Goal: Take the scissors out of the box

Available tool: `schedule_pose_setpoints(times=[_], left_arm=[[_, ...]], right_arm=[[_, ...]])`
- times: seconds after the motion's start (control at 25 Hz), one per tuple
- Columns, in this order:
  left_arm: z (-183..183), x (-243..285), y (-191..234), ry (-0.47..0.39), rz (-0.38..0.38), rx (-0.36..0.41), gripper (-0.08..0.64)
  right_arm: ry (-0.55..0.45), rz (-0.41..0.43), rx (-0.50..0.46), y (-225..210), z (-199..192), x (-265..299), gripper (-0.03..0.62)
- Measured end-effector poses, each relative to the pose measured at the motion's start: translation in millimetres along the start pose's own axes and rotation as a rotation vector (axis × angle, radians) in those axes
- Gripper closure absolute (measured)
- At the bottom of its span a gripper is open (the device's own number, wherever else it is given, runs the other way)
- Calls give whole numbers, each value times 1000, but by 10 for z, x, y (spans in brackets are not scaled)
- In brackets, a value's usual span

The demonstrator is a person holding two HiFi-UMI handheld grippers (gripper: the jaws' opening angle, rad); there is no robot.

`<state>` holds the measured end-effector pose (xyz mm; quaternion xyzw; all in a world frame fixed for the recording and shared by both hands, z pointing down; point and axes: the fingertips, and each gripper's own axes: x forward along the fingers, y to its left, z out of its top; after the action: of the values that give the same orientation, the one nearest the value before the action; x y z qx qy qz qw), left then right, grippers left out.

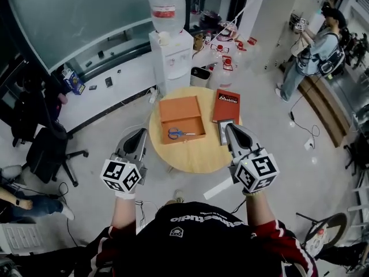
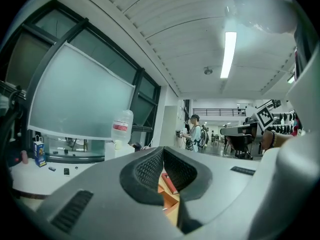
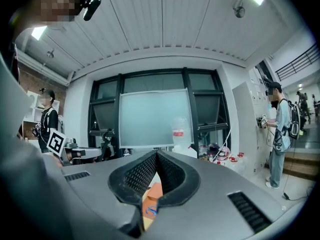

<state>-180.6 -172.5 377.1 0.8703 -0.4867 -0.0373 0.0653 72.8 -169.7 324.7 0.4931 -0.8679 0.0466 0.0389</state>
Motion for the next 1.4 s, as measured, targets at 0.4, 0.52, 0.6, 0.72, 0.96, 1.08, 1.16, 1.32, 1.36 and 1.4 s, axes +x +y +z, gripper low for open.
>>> schedule_pose_setpoints(times=[0.4, 0.52, 0.6, 0.72, 0.96, 1.08, 1.16, 1.32, 1.36, 1.4], left_arm=[[22, 185, 551, -15, -25, 4, 541], [-32, 286, 626, -6, -31, -3, 541], [-60, 371, 616, 3, -40, -7, 541], [-50, 493, 557, 4, -57, 1, 541], [2, 655, 440, 4, -75, 17, 541], [33, 697, 420, 10, -96, 41, 541], [58, 720, 418, 4, -100, 54, 541], [58, 761, 350, -5, -121, 69, 540], [50, 766, 348, 0, -123, 80, 540], [41, 768, 354, 4, -124, 92, 537]], right_arm=[[2, 3, -32, 178, 38, 515, 566], [8, -11, -32, 133, 12, 567, 566], [9, -19, -25, 79, 8, 573, 566], [-9, -24, -2, -7, 37, 571, 566], [-14, -29, 9, -156, 22, 596, 566], [-29, -33, 22, -164, 41, 617, 566], [-26, -35, 22, -170, 2, 627, 566], [-17, -48, 30, -205, -71, 598, 566], [-14, -47, 31, -199, -81, 607, 566], [-11, -45, 32, -183, -90, 622, 566]])
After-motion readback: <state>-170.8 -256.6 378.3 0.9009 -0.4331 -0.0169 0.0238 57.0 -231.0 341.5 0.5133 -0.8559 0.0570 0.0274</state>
